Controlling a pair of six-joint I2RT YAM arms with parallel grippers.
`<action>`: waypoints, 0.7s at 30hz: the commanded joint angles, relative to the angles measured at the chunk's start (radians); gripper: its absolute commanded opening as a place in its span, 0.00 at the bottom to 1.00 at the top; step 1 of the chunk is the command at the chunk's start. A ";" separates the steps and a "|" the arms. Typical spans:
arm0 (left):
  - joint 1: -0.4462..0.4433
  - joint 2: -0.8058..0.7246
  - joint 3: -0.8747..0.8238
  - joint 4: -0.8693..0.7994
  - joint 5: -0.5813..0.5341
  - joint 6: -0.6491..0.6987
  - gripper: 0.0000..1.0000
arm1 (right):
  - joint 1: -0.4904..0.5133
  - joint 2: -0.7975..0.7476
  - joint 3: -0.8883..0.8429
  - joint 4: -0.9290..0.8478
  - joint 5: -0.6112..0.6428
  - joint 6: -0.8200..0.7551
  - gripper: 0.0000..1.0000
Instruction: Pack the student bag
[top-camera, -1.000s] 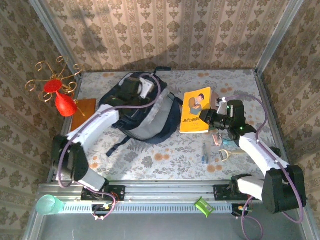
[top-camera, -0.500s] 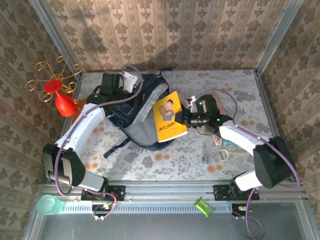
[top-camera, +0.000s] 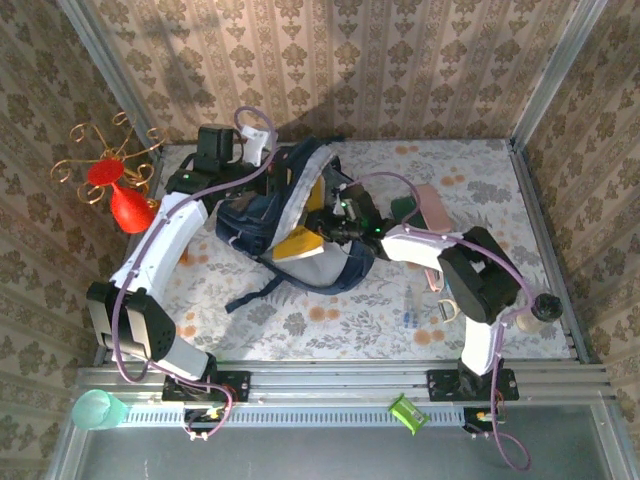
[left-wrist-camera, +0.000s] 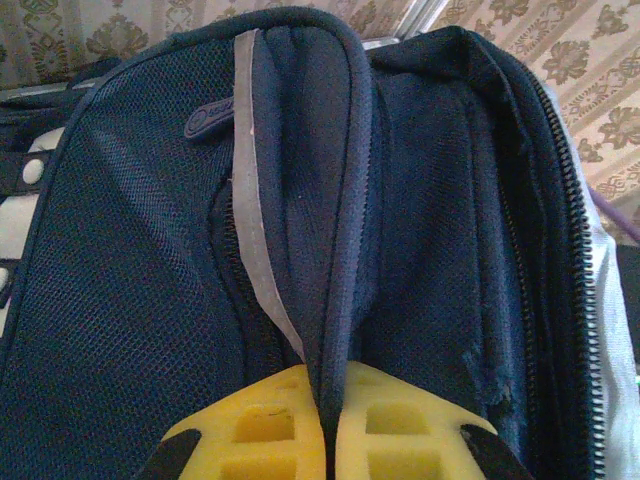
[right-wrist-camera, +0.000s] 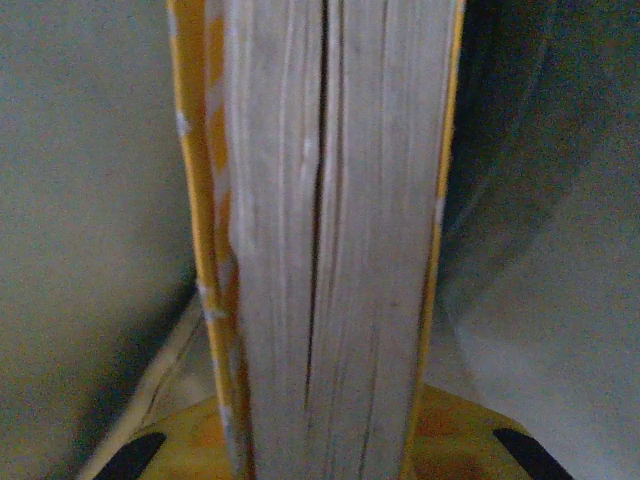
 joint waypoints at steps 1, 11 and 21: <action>0.011 -0.022 0.080 0.105 0.105 -0.009 0.00 | 0.022 0.063 0.098 0.093 0.182 0.038 0.00; 0.017 -0.018 0.061 0.120 0.118 -0.018 0.00 | 0.054 0.370 0.400 0.148 0.390 0.086 0.08; 0.062 -0.024 0.028 0.172 0.112 -0.055 0.00 | 0.054 0.217 0.302 0.059 0.352 -0.077 0.44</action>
